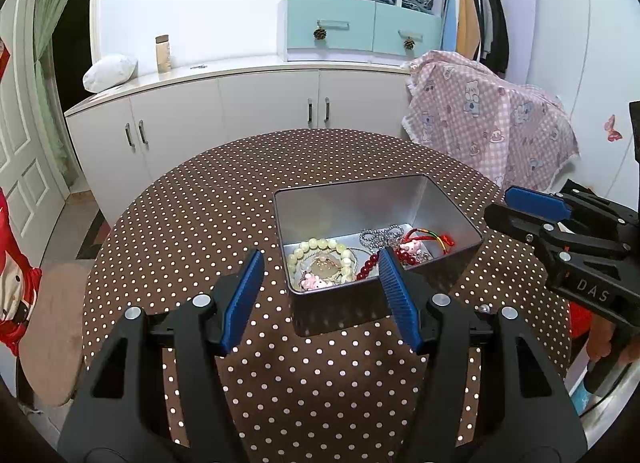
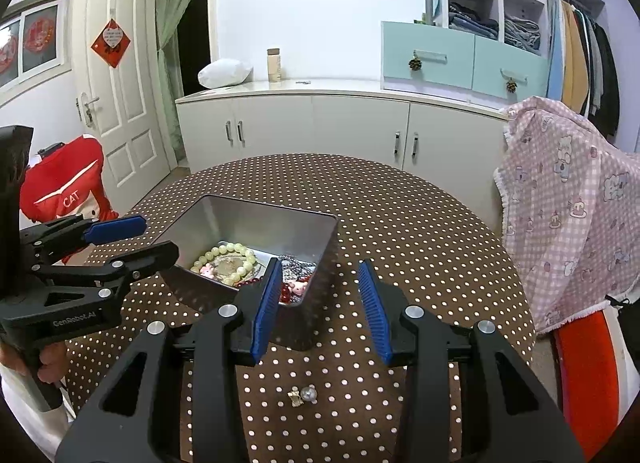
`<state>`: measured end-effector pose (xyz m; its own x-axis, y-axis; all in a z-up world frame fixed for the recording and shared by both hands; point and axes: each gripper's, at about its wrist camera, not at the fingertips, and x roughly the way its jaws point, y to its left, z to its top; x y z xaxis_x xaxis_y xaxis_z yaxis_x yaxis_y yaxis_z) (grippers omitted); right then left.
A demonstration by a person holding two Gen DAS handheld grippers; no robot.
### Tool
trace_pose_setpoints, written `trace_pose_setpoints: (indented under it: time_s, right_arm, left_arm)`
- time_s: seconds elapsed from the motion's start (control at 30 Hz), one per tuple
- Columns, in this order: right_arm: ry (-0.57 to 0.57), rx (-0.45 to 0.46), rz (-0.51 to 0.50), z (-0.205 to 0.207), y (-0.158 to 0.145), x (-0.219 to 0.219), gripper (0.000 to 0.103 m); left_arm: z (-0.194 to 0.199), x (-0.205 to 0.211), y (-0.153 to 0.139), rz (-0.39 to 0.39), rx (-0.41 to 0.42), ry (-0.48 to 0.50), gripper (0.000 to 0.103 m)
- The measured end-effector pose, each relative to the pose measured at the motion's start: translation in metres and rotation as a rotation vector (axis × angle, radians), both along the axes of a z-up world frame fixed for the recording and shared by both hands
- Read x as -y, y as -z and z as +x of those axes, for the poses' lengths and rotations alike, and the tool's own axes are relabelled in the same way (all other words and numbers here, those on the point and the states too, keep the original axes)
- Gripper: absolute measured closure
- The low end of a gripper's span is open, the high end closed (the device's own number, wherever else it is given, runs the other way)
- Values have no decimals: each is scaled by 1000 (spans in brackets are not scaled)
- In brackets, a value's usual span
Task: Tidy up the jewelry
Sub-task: 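Grasp the silver bead on the table with the right tool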
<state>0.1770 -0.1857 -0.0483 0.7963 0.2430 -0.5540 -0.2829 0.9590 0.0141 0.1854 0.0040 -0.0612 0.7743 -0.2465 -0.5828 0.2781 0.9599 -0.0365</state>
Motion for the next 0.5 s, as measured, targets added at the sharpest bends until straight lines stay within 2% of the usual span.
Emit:
trace_pose_setpoints:
  time_s: [0.33,0.5]
  right_arm:
    - [48,-2,21,-7,-1,20,66]
    - [56,-29,28,-11,8,27,66]
  left_arm:
    - [-6,-11,-2,-27,-14,-29,40]
    - [5,-21,-2,-54,-78,-56,38]
